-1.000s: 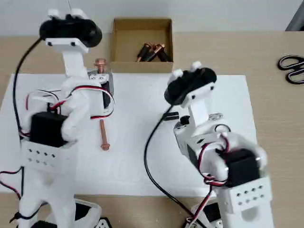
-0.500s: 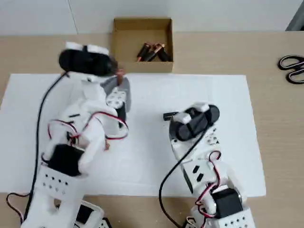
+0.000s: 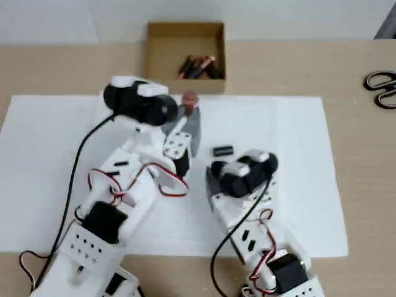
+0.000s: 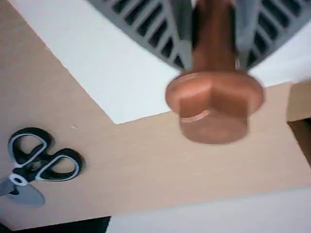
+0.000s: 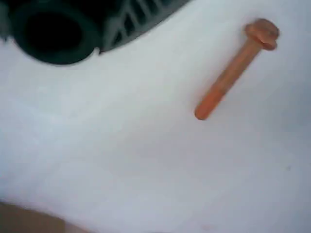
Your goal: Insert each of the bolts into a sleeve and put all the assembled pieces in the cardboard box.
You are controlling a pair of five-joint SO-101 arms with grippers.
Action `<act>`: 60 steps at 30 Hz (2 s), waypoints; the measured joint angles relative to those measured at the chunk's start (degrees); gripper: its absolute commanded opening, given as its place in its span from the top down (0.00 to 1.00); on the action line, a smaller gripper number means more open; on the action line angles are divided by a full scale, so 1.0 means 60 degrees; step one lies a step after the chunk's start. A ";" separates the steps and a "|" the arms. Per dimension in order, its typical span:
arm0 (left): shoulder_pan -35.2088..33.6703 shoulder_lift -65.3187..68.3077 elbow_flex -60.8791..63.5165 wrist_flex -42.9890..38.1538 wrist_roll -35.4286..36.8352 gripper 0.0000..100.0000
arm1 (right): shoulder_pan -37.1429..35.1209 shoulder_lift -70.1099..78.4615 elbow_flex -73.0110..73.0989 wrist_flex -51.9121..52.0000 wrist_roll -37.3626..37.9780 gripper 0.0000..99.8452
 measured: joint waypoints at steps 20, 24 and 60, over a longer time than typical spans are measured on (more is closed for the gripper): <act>0.1114 0.0000 0.1216 -0.0249 0.0615 0.99 | -0.0542 -0.0015 0.0015 0.0000 -0.0205 1.00; 0.1187 0.0000 0.1216 -0.0264 0.0615 0.99 | -0.0557 -0.0015 0.0015 0.0000 -0.0205 1.00; 0.0952 -0.0249 -0.0806 0.5421 -0.2432 0.71 | -0.0527 -0.0029 0.0059 -0.0015 -0.0220 1.00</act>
